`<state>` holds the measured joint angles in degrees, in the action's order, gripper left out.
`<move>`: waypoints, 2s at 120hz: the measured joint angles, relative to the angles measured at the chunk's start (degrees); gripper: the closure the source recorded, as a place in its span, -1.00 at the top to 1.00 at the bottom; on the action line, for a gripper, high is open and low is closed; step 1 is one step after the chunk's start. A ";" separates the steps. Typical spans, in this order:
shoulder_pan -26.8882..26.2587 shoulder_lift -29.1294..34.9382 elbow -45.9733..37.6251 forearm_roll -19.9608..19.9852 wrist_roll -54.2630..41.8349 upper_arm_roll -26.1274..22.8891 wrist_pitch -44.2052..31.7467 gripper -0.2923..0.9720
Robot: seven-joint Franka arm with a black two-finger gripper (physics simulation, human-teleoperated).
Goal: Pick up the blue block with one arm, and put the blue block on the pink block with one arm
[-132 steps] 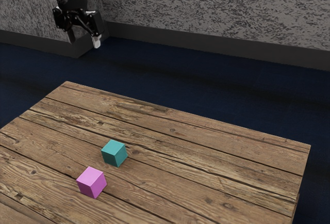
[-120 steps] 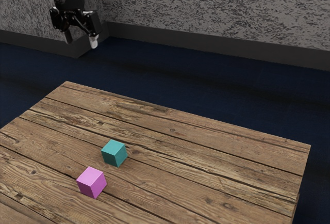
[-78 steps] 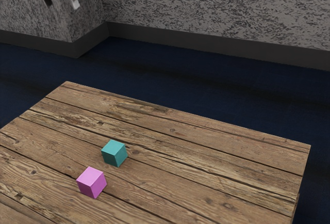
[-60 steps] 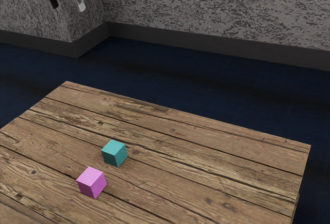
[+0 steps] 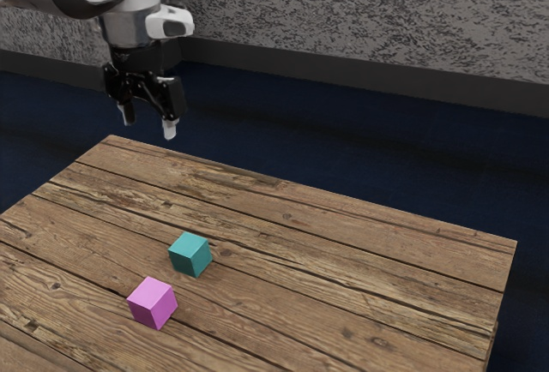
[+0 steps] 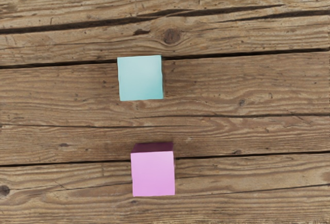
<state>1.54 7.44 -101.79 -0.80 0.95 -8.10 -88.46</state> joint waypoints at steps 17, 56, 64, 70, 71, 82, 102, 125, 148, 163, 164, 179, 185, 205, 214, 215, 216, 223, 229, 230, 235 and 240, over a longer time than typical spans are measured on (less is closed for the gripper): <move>-0.34 -0.16 -8.48 0.41 0.01 -1.36 -8.69 0.54; 2.12 -1.76 -19.81 2.56 -0.30 -1.48 -24.14 0.54; 2.68 -2.94 -20.97 2.94 -0.42 -1.48 -26.29 0.54; 3.16 -3.51 -21.63 3.11 -0.54 -1.48 -27.62 0.54; 3.24 -3.74 -21.69 3.11 -0.59 -1.48 -27.86 0.54; 4.03 -5.86 -21.96 2.99 -1.28 -1.45 -30.19 0.54; 5.58 -8.23 -23.42 2.01 -3.62 -1.41 -34.36 0.54; 7.60 -9.05 -25.28 0.02 -5.66 -1.44 -37.24 0.54; 7.63 -10.74 -25.50 -0.31 -7.05 -1.47 -38.94 0.54; 6.62 -11.87 -25.49 -0.38 -7.74 -1.43 -39.53 0.54; 6.60 -11.95 -25.49 -0.38 -7.78 -1.43 -39.56 0.54; 6.86 -12.90 -25.44 -0.32 -8.15 -1.45 -40.02 0.54; 6.92 -13.54 -25.39 -0.18 -8.22 -1.41 -40.35 0.54; 6.90 -14.17 -25.18 0.79 -8.22 -1.25 -41.39 0.54; 6.95 -14.18 -24.96 0.95 -8.19 -1.12 -41.65 0.54; 7.01 -14.19 -24.95 0.96 -8.19 -1.11 -41.67 0.54; 7.08 -14.19 -24.94 0.96 -8.19 -1.10 -41.69 0.54; 7.52 -14.30 -24.90 1.00 -8.17 -1.06 -41.83 0.54; 7.66 -14.81 -24.77 1.01 -8.17 -1.01 -41.91 0.54; 7.67 -14.91 -24.74 1.00 -8.16 -1.00 -41.93 0.54; 7.68 -15.41 -24.39 1.00 -8.16 -1.02 -41.98 0.54; 7.63 -15.94 -24.11 0.99 -8.15 -1.00 -42.01 0.54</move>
<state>9.16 -8.49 -125.91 0.19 -7.21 -9.10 -130.47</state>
